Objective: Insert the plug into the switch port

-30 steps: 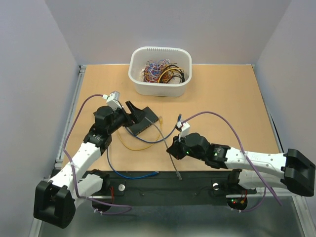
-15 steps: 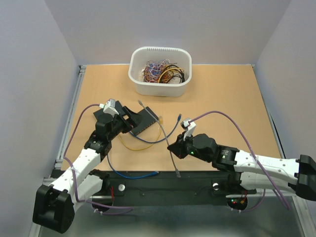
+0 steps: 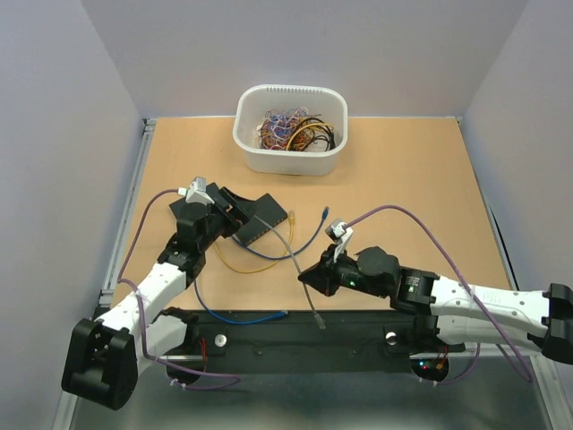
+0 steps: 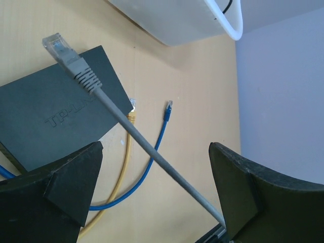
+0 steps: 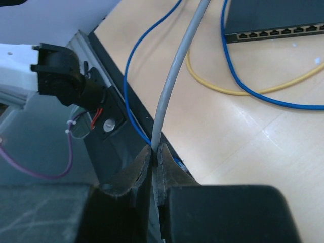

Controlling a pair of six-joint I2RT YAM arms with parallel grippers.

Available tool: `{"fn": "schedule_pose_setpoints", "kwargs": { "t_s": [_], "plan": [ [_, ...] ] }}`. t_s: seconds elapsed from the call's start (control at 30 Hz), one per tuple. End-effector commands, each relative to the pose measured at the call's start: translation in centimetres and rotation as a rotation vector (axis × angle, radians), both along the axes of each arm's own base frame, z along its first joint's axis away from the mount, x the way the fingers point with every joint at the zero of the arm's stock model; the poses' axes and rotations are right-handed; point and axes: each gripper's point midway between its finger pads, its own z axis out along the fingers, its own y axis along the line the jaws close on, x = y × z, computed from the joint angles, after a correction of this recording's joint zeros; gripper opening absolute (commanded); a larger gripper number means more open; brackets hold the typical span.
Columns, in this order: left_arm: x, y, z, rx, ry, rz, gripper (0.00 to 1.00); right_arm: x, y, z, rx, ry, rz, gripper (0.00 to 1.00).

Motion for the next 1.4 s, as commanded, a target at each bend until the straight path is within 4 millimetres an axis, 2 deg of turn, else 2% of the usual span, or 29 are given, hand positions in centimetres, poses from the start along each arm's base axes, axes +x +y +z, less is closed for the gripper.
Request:
{"fn": "schedule_pose_setpoints", "kwargs": {
  "t_s": [0.0, 0.23, 0.4, 0.43, 0.47, 0.5, 0.63, 0.73, 0.8, 0.83, 0.9, 0.93, 0.97, 1.0, 1.03, 1.07, 1.1, 1.13, 1.17, 1.23, 1.27, 1.33, 1.37],
  "plan": [
    [1.5, 0.4, 1.7, -0.021, -0.054, 0.06, 0.97, -1.6, 1.2, 3.3, 0.125, -0.05, 0.101, 0.0],
    [3.1, 1.9, 2.2, 0.034, -0.054, 0.15, 0.95, -3.4, 1.8, 3.3, 0.141, -0.039, 0.17, 0.0],
    [3.4, 3.4, 2.4, 0.047, -0.052, 0.195, 0.91, -3.7, 1.4, 3.1, 0.145, -0.034, 0.172, 0.01],
    [3.4, 4.2, 2.6, 0.06, -0.064, 0.218, 0.73, -3.8, 1.2, 2.6, 0.139, -0.026, 0.172, 0.0],
    [3.4, 4.2, 2.8, 0.059, -0.068, 0.219, 0.73, -3.8, 1.2, 2.6, 0.139, -0.026, 0.172, 0.0],
    [3.4, 4.4, 2.8, 0.065, -0.066, 0.225, 0.65, -3.9, 1.2, 2.5, 0.138, -0.027, 0.175, 0.01],
    [3.6, 5.2, 3.2, 0.083, -0.077, 0.257, 0.48, -3.9, 1.1, 2.4, 0.138, -0.025, 0.175, 0.0],
    [3.5, 5.3, 3.5, 0.084, -0.084, 0.258, 0.17, -3.9, 0.9, 2.3, 0.139, -0.024, 0.172, 0.0],
    [3.5, 5.3, 3.5, 0.084, -0.081, 0.257, 0.04, -3.8, 0.8, 2.0, 0.133, -0.025, 0.165, 0.01],
    [3.5, 5.3, 3.6, 0.086, -0.082, 0.255, 0.0, -3.7, 0.7, 1.9, 0.13, -0.026, 0.156, 0.0],
    [3.3, 5.1, 3.5, 0.096, -0.081, 0.241, 0.0, -3.0, 0.6, 1.3, 0.105, -0.027, 0.117, 0.15],
    [3.3, 5.1, 3.4, 0.1, -0.081, 0.238, 0.0, -2.6, 0.6, 1.1, 0.093, -0.029, 0.098, 0.29],
    [3.2, 5.2, 3.5, 0.1, -0.084, 0.238, 0.0, -2.1, 0.4, 0.5, 0.058, -0.022, 0.069, 0.6],
    [2.9, 4.7, 3.5, 0.092, -0.086, 0.209, 0.0, -1.6, 0.3, 0.3, 0.037, -0.025, 0.042, 0.69],
    [2.6, 4.5, 3.3, 0.09, -0.085, 0.19, 0.0, -0.7, 0.5, 0.4, 0.009, -0.036, 0.006, 0.88],
    [2.4, 4.3, 3.3, 0.086, -0.087, 0.178, 0.0, -0.3, 0.6, 0.5, -0.006, -0.046, -0.008, 0.95],
    [2.1, 4.1, 3.5, 0.08, -0.097, 0.168, 0.0, 0.1, 0.9, 0.6, -0.019, -0.056, -0.018, 1.0],
    [1.7, 3.8, 3.4, 0.076, -0.1, 0.144, 0.0, 0.6, 1.3, 1.6, -0.018, -0.079, -0.033, 1.0],
    [1.4, 3.6, 3.5, 0.083, -0.116, 0.124, 0.0, 1.0, 1.9, 1.3, -0.04, -0.081, -0.037, 1.0],
    [0.4, 3.1, 4.1, 0.074, -0.153, 0.077, 0.0, 1.8, 2.6, 1.8, -0.052, -0.1, -0.059, 1.0],
    [-0.1, 3.1, 5.0, 0.073, -0.192, 0.063, 0.0, 2.4, 3.6, 2.4, -0.056, -0.104, -0.069, 1.0],
    [-1.0, 2.8, 4.7, 0.067, -0.199, 0.035, 0.0, 3.5, 4.7, 3.0, -0.068, -0.129, -0.095, 1.0],
    [-1.4, 2.7, 4.9, 0.062, -0.21, 0.026, 0.0, 4.0, 5.8, 4.7, -0.044, -0.147, -0.097, 1.0]
  ]
}}
